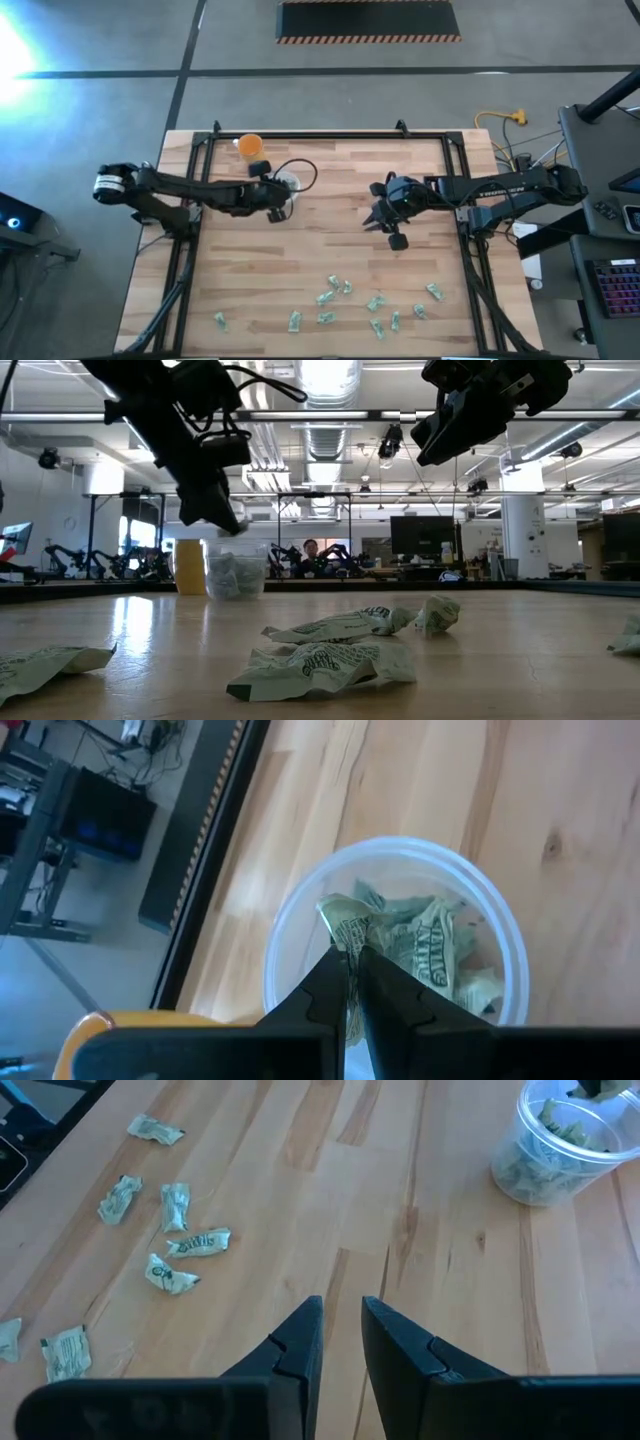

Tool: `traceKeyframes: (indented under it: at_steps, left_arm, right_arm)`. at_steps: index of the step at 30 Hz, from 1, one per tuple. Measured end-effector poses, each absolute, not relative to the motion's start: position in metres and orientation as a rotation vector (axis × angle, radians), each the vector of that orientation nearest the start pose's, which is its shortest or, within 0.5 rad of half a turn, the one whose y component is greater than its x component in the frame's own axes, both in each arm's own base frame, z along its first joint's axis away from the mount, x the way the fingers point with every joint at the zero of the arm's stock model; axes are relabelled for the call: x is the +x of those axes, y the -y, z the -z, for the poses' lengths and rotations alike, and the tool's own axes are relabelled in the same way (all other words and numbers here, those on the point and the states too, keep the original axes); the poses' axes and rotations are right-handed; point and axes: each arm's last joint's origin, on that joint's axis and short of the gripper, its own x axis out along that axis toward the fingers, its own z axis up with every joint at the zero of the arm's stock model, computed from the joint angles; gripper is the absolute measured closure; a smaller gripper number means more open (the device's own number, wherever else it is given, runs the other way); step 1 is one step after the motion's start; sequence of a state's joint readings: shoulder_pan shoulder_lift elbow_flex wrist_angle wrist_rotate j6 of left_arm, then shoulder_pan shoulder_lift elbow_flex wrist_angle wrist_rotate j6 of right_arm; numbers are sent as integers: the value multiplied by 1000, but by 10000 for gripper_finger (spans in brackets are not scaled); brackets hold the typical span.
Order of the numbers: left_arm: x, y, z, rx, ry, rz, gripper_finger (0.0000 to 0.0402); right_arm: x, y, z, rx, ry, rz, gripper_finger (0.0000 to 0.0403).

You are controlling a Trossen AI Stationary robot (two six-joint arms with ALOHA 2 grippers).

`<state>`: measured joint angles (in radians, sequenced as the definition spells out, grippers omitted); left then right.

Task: Pick and place Stevia / Truvia into bins
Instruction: Put the stevia packet into the transparent container

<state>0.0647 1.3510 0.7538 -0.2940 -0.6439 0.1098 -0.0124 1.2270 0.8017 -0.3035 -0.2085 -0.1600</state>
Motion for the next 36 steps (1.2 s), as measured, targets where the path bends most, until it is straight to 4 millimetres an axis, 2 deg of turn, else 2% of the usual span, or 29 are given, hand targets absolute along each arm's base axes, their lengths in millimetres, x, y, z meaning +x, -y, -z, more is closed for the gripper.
traceKeyframes:
  at_steps: [7,16,20,24,30,33,36]
  left_arm:
    - [257,-34,-202,364,-884,-583,383]
    - [256,-33,-204,355,-872,-572,279]
    - [252,-33,-211,351,-855,-574,246]
    - [244,-28,-224,344,-805,-564,238]
    - [231,-14,-240,310,-712,-448,237]
    - [225,-9,-242,299,-686,-405,237]
    - [221,-8,-243,299,-680,-395,237]
  right_arm:
    - [250,-3,-241,-72,-710,-245,339]
    - [250,-3,-238,-71,-717,-245,337]
    - [248,-3,-234,-69,-724,-246,337]
    - [247,-4,-219,-33,-734,-242,335]
    - [237,-5,-191,115,-916,-222,327]
    - [231,-11,-184,207,-994,-209,326]
    - [232,-25,-184,207,-981,-251,330]
